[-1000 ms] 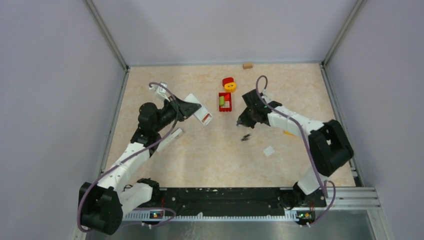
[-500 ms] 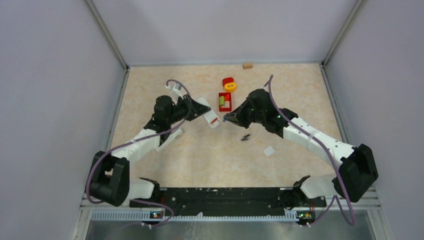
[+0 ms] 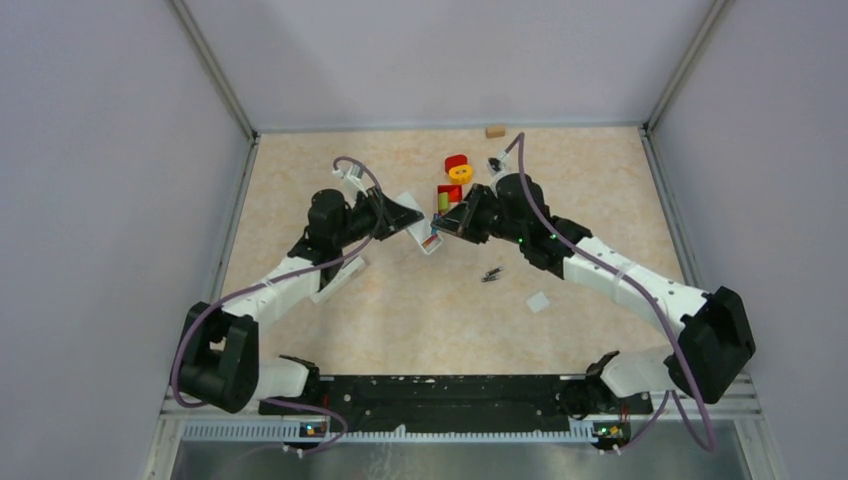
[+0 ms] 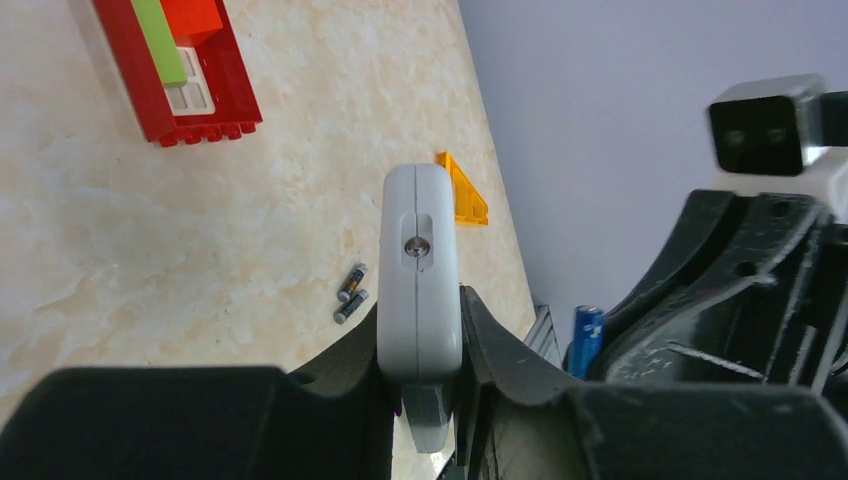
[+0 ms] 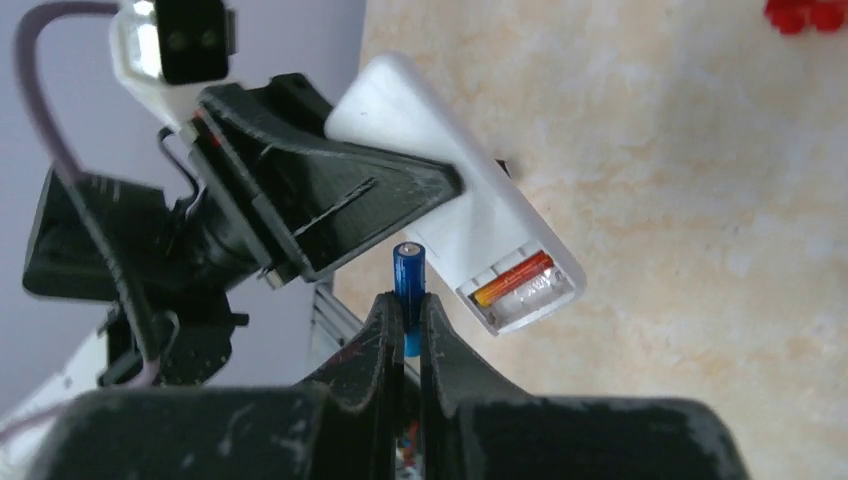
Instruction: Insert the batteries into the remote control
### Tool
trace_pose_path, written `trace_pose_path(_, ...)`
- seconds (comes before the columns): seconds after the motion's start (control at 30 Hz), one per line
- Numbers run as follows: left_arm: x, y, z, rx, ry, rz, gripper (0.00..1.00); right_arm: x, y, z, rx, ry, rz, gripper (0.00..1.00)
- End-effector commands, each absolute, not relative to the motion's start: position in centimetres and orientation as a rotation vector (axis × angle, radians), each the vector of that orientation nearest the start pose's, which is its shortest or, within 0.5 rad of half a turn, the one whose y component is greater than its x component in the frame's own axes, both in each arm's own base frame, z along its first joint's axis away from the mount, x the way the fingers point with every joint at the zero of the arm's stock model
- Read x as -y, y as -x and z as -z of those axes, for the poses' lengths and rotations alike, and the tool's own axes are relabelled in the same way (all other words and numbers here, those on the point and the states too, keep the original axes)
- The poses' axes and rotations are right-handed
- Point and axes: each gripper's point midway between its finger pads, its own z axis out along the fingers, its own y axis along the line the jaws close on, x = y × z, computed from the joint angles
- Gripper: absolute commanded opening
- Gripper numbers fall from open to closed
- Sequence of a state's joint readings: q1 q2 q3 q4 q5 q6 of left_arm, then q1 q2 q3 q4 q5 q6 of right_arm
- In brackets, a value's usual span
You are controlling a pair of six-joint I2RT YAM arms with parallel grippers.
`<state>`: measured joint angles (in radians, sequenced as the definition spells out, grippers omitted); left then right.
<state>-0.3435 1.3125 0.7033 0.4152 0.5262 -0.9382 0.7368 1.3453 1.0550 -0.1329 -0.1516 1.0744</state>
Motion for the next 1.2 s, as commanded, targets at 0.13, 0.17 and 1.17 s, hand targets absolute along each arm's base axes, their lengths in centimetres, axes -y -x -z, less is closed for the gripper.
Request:
trace_pose_path(0.13,24.9,-31.3,-25.3,-1.918,0.027,1.412,0.00,-31.1,-26.6,-31.9,-1.602,0.497,-0.979,0.00)
trace_pose_path(0.17,25.0,-31.2,-25.4,-1.929,0.017,1.418,0.00,-31.0,-26.5,-32.0,-1.560,0.550,-0.949,0.00)
trace_pose_path(1.17,26.1,-24.7,-25.1,-2.265,-0.222,1.735,0.00,-35.8,-16.7,-28.2,-1.118,1.468,-0.855,0.00)
